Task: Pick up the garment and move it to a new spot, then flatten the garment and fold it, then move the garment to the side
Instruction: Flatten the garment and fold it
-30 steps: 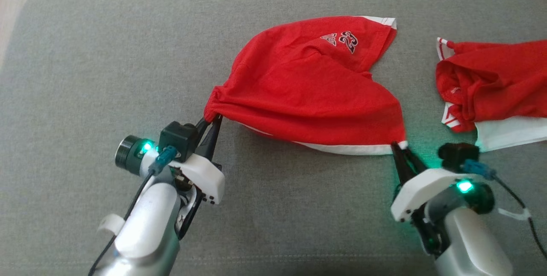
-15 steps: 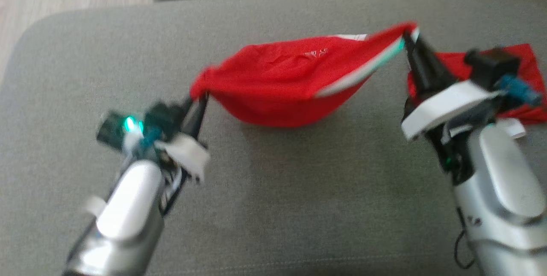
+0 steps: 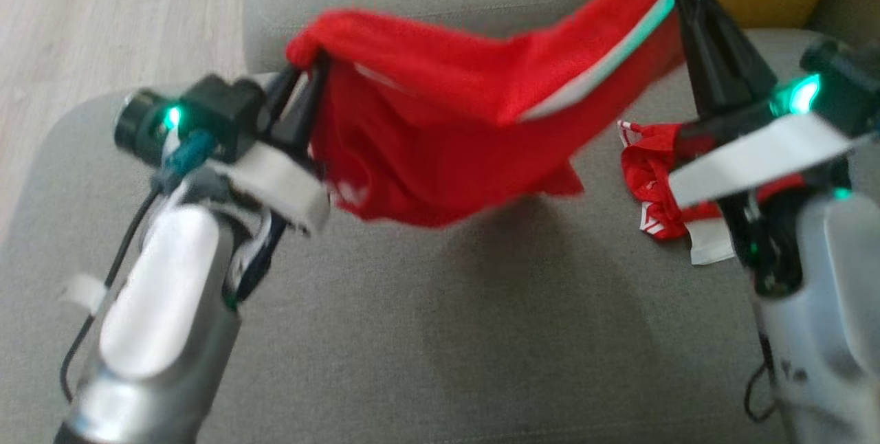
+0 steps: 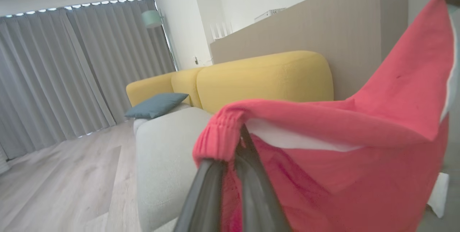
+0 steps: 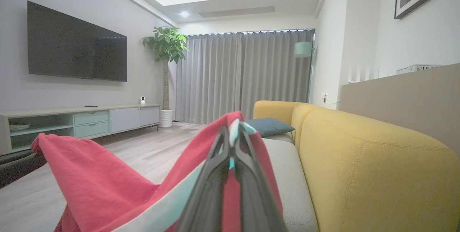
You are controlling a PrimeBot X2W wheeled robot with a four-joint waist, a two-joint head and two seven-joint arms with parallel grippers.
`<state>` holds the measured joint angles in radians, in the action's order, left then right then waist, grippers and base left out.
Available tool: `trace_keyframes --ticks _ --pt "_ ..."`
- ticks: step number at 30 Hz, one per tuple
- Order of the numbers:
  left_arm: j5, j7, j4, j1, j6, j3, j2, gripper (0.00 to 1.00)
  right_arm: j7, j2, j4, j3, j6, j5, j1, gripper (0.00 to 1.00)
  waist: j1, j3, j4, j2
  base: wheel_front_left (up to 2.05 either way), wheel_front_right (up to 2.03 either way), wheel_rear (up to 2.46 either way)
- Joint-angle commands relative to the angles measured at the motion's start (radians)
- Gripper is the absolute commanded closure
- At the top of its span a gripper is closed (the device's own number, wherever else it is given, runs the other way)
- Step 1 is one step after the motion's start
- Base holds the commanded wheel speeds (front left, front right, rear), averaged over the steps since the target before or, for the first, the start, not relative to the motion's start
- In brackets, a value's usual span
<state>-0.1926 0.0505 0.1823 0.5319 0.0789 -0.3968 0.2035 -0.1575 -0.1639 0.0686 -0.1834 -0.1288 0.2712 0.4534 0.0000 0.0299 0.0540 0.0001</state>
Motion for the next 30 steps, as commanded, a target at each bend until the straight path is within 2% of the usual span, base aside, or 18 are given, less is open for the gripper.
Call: trace_keyframes --ticks 1,8,13,17,20,25,30 --pt "-0.011 -0.017 -0.048 0.012 -0.003 0.045 0.039 1.00 -0.013 0.015 0.047 -0.008 -0.002 -0.007 -0.003 1.00 0.0000 0.003 0.000 -0.0001 0.00 0.00 0.00" --pt "-0.081 -0.166 -0.248 -0.050 0.002 0.078 0.094 1.00 -0.102 0.039 0.183 0.048 -0.002 -0.041 -0.045 1.00 0.0000 -0.018 -0.009 -0.0001 0.00 0.00 0.00" --pt "-0.132 -0.247 -0.223 0.063 0.021 0.083 0.103 1.00 -0.161 0.051 0.134 0.060 -0.002 -0.033 0.072 1.00 0.0000 -0.104 -0.020 -0.0001 0.00 0.00 0.00" --pt "-0.135 -0.246 -0.083 0.246 0.037 0.078 0.119 1.00 -0.179 0.055 -0.037 0.055 -0.002 -0.019 0.279 1.00 0.0000 -0.220 -0.022 -0.0001 0.00 0.00 0.00" --pt "-0.126 -0.198 0.060 0.416 0.041 0.082 0.108 1.00 -0.134 0.043 -0.215 0.051 -0.002 -0.045 0.483 1.00 0.0000 -0.307 -0.029 -0.0001 0.00 0.00 0.00" --pt "-0.090 -0.048 0.288 0.683 0.023 0.110 0.074 1.00 0.043 0.060 -0.511 0.088 -0.002 -0.120 0.824 1.00 0.0000 -0.411 -0.034 -0.0001 0.00 0.00 0.00" --pt "-0.054 0.127 0.476 0.822 -0.005 0.112 0.046 1.00 0.219 0.103 -0.744 0.156 -0.002 -0.161 0.982 1.00 0.0000 -0.453 -0.041 -0.0001 0.00 0.00 0.00"
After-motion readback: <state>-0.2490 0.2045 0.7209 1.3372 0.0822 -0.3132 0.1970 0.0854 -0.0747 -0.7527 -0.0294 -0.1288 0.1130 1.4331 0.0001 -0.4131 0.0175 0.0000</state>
